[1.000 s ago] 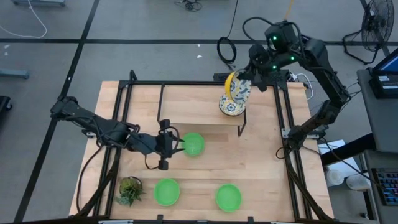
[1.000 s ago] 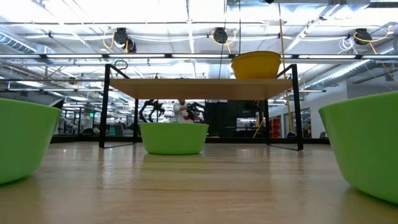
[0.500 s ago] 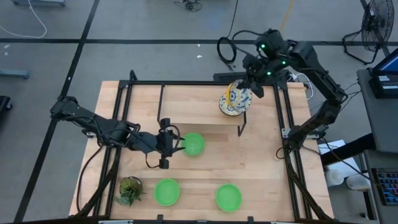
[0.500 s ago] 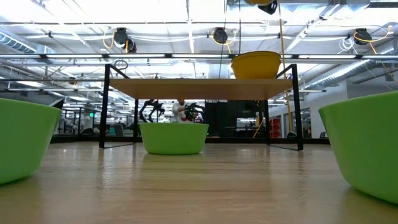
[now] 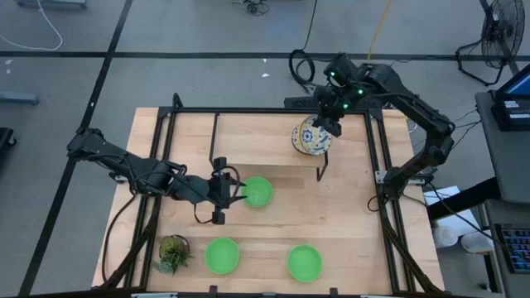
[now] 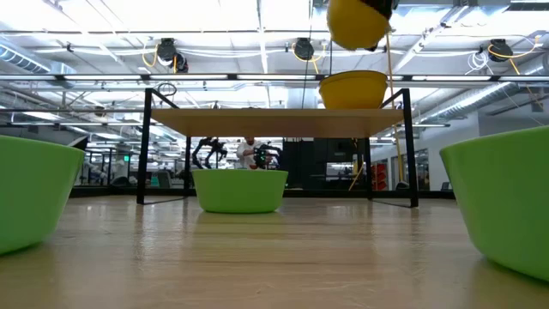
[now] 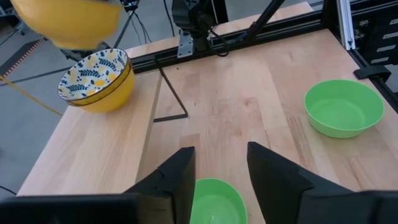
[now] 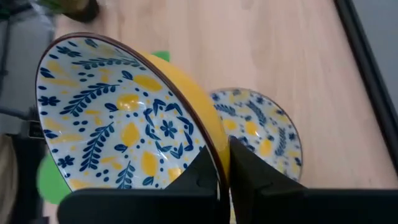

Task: Pick & Place Mini bowls
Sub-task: Stack the white bowl on top of the white bowl on the shelf

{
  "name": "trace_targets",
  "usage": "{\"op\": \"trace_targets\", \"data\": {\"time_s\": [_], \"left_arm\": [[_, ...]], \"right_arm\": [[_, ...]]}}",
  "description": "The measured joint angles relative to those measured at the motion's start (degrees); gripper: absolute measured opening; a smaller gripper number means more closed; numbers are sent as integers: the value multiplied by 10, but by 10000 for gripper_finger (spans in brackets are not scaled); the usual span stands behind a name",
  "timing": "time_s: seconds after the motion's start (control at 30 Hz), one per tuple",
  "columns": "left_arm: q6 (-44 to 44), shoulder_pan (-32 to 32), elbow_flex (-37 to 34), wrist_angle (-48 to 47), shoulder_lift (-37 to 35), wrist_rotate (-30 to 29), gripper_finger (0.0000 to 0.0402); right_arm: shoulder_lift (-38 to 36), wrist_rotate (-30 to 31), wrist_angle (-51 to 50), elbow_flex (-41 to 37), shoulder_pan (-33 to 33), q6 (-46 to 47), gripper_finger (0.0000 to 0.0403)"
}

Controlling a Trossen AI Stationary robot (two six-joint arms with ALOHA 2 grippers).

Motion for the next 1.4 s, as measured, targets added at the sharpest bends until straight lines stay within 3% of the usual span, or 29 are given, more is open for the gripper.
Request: {"op": "trace_targets", "data": {"time_s": [0.13, 0.77, 1.03, 1.4], "left_arm": [[0, 0, 0, 0, 0, 0, 157], [0, 0, 0, 0, 0, 0, 136], [0, 0, 0, 0, 0, 0, 150], [0, 0, 0, 0, 0, 0, 170]], "right_arm": [[0, 33, 17, -34, -5, -3, 6], [0, 32, 74, -122, -26, -6, 7], [0, 32, 92, -145, -26, 1, 9], [0, 33, 93, -145, -25, 16, 77]]}}
